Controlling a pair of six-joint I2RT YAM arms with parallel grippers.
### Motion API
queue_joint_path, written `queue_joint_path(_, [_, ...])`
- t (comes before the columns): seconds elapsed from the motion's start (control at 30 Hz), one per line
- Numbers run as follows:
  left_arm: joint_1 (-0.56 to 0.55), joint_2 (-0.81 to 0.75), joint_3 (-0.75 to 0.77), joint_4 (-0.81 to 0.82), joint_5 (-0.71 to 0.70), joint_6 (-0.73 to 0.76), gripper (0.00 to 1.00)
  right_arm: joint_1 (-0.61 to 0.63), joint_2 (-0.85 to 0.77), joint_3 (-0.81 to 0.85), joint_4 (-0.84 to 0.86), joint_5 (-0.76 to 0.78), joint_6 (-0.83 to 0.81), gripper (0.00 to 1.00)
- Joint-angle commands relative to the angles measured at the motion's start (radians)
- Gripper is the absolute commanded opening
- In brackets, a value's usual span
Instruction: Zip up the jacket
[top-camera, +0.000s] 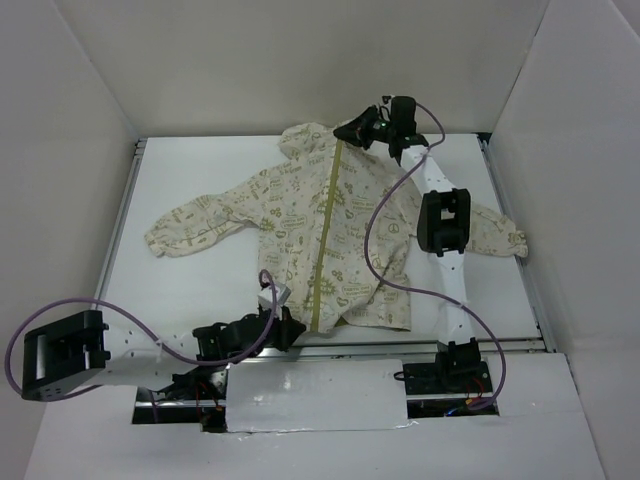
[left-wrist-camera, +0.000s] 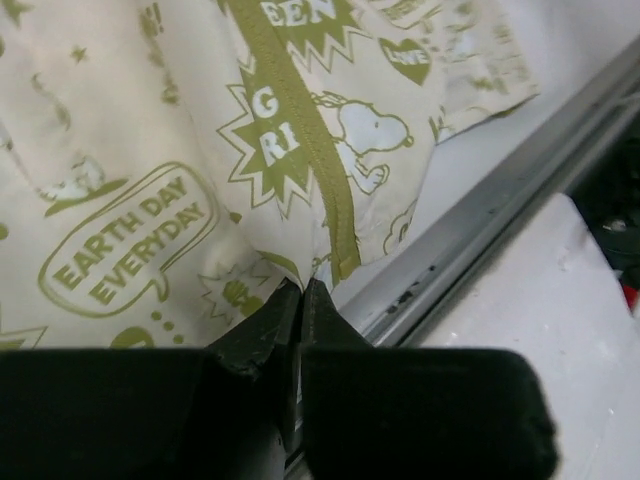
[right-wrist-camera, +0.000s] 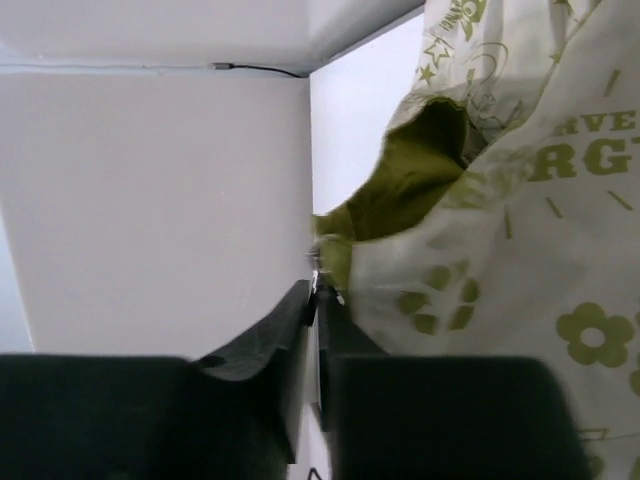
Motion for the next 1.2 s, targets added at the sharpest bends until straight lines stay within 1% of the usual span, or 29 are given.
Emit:
queue_joint_path(0.0, [-0.022, 0.046, 0.125, -0.156, -0.053, -0.065, 0.15, -0.040, -0.036, 0.071, 0.144, -0.015, -0.030, 0.19])
queue_joint_path(0.03, [-0.022, 0.069, 0.154, -0.202, -0.082, -0.073, 0.37, -0.038, -0.036, 0.080, 0.137, -0.019, -0.042, 0.25])
queue_joint_path(0.07, [-0.022, 0.079, 0.177, -0.282, -0.105, -0.077, 0.47, -0.038, -0.042, 0.103, 0.131, -0.018, -0.051, 0.42])
queue_joint_path(0.1, [-0.022, 0.083, 0.213, -0.324, -0.128, -0.114, 0.54, -0.040, -0.048, 0.120, 0.099, -0.012, -0.063, 0.48])
queue_joint_path(0.13, [-0.022, 0.079, 0.227, -0.362, -0.156, -0.137, 0.71, -0.041, -0.071, 0.137, 0.096, -0.007, -0.088, 0.53])
queue_joint_path(0.17, [-0.022, 0.071, 0.237, -0.428, -0.203, -0.154, 0.84, -0.043, -0.089, 0.154, 0.072, -0.004, -0.099, 0.77])
queue_joint_path(0.2, [-0.022, 0.059, 0.248, -0.457, -0.225, -0.181, 0.98, -0.046, -0.112, 0.154, 0.055, 0.002, -0.112, 0.92])
queue_joint_path(0.23, [-0.020, 0.034, 0.277, -0.500, -0.284, -0.204, 0.99, -0.050, -0.170, 0.139, 0.011, 0.003, -0.158, 1.00])
queue_joint_path(0.27, [-0.013, 0.024, 0.299, -0.551, -0.312, -0.224, 0.99, -0.054, -0.209, 0.123, -0.020, 0.007, -0.192, 1.00])
queue_joint_path(0.3, [-0.005, 0.019, 0.352, -0.659, -0.340, -0.258, 0.99, -0.049, -0.248, 0.105, -0.113, 0.034, -0.233, 1.00])
queue_joint_path(0.33, [0.010, 0.016, 0.387, -0.724, -0.366, -0.284, 0.99, -0.041, -0.346, 0.074, -0.164, 0.058, -0.329, 1.00])
queue_joint_path(0.37, [0.059, 0.022, 0.423, -0.791, -0.389, -0.333, 0.99, -0.037, -0.405, -0.014, -0.206, 0.086, -0.379, 1.00])
queue_joint_path(0.4, [0.091, 0.028, 0.499, -0.929, -0.418, -0.356, 0.99, -0.026, -0.464, -0.068, -0.294, 0.176, -0.431, 1.00])
queue_joint_path(0.43, [0.131, 0.042, 0.541, -0.998, -0.432, -0.373, 0.99, -0.008, -0.600, -0.214, -0.326, 0.231, -0.509, 1.00])
queue_joint_path(0.47, [0.227, 0.045, 0.579, -1.072, -0.450, -0.419, 0.99, 0.006, -0.684, -0.315, -0.329, 0.276, -0.540, 1.00])
queue_joint_path(0.5, [0.280, 0.045, 0.657, -1.220, -0.472, -0.441, 0.99, 0.023, -0.852, -0.413, -0.309, 0.321, -0.569, 1.00])
queue_joint_path(0.53, [0.339, 0.024, 0.691, -1.264, -0.469, -0.439, 0.99, 0.040, -0.929, -0.605, -0.291, 0.394, -0.624, 1.00])
queue_joint_path(0.57, [0.443, -0.001, 0.716, -1.287, -0.463, -0.401, 0.99, 0.081, -1.012, -0.691, -0.278, 0.443, -0.646, 1.00])
queue_joint_path(0.6, [0.490, -0.030, 0.753, -1.300, -0.446, -0.377, 0.99, 0.100, -1.157, -0.760, -0.295, 0.503, -0.661, 1.00])
queue_joint_path(0.63, [0.536, -0.099, 0.765, -1.303, -0.435, -0.348, 0.99, 0.118, -1.219, -0.864, -0.318, 0.598, -0.669, 1.00])
queue_joint_path(0.67, [0.611, -0.140, 0.776, -1.298, -0.427, -0.291, 0.99, 0.143, -1.287, -0.907, -0.342, 0.626, -0.669, 1.00])
queue_joint_path(0.7, [0.642, -0.201, 0.805, -1.300, -0.426, -0.260, 0.99, 0.158, -1.418, -0.981, -0.416, 0.646, -0.671, 1.00])
queue_joint_path(0.77, [0.670, -0.237, 0.868, -1.362, -0.467, -0.260, 0.99, 0.216, -1.566, -1.067, -0.452, 0.746, -0.671, 1.00])
queue_joint_path(0.8, [0.670, -0.266, 0.883, -1.393, -0.476, -0.258, 0.99, 0.232, -1.711, -1.111, -0.461, 0.790, -0.659, 1.00])
queue_joint_path(0.83, [0.670, -0.277, 0.894, -1.404, -0.472, -0.223, 0.99, 0.239, -1.778, -1.180, -0.470, 0.812, -0.656, 1.00])
queue_joint_path(0.9, [0.670, -0.308, 0.929, -1.419, -0.464, -0.183, 0.99, 0.241, -1.947, -1.236, -0.530, 0.801, -0.657, 1.00])
queue_joint_path(0.97, [0.668, -0.325, 0.963, -1.462, -0.460, -0.139, 0.99, 0.241, -2.058, -1.239, -0.646, 0.829, -0.666, 1.00])
queue_joint_path(1.07, [0.668, -0.354, 0.988, -1.520, -0.492, -0.056, 0.99, 0.285, -2.154, -1.245, -0.735, 0.930, -0.648, 1.00])
queue_joint_path(1.17, [0.668, -0.413, 0.953, -1.542, -0.527, -0.001, 0.99, 0.284, -2.231, -1.228, -0.902, 1.093, -0.662, 1.00])
